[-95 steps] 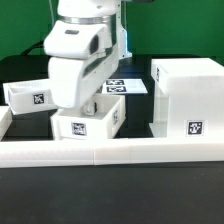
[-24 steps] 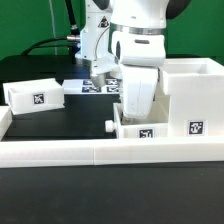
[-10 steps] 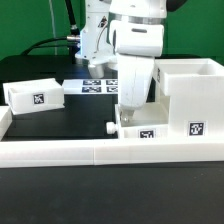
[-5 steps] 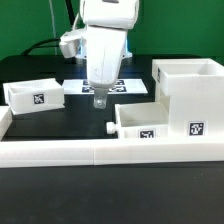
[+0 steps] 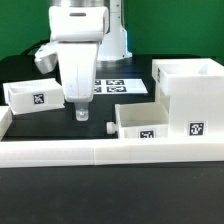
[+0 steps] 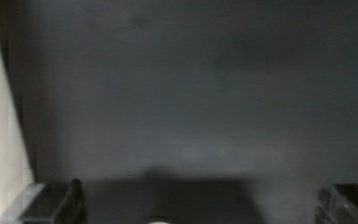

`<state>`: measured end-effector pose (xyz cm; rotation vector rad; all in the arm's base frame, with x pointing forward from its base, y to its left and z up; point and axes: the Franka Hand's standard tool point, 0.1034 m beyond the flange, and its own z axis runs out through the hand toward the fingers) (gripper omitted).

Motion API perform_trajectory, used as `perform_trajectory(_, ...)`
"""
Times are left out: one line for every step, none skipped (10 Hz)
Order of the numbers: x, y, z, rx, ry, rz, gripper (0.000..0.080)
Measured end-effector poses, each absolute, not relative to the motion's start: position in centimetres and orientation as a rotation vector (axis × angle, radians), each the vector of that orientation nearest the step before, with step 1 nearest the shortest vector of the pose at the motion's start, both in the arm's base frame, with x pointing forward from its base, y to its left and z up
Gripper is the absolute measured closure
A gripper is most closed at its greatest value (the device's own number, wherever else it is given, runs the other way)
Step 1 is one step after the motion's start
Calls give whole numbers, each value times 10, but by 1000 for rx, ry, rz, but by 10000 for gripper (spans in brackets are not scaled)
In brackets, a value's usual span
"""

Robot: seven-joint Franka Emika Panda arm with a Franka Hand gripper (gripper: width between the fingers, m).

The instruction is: Assemble drawer

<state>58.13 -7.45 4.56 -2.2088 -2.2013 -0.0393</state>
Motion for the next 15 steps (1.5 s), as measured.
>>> perform_trajectory(588, -78, 44, -2197, -2172, -92, 150)
perform_trajectory(592, -77, 44, -2196, -2157, -121, 150)
perform_trajectory(592, -76, 41, -2171, -2129, -149, 150)
perform_trajectory(589, -76, 35, -2162, -2073, -185, 150)
perform_trajectory(586, -76, 29, -2154, -2041, -213, 150)
perform_trajectory(584, -71, 24, -2151, -2027, -215, 150)
perform_trajectory(583, -62, 20, -2139, -2027, -213, 150)
perform_trajectory(587, -53, 22, -2140, -2043, -223, 150)
perform_trajectory(595, -40, 25, -2127, -2096, -241, 150)
perform_trajectory(599, -30, 27, -2093, -2149, -232, 150)
perform_trajectory(597, -34, 26, -2101, -2141, -228, 150)
perform_trajectory(597, -37, 25, -2107, -2136, -226, 150)
perform_trajectory(597, -37, 25, -2106, -2137, -226, 150)
perform_trajectory(597, -37, 25, -2107, -2137, -225, 150)
perform_trajectory(597, -37, 25, -2106, -2137, -225, 150)
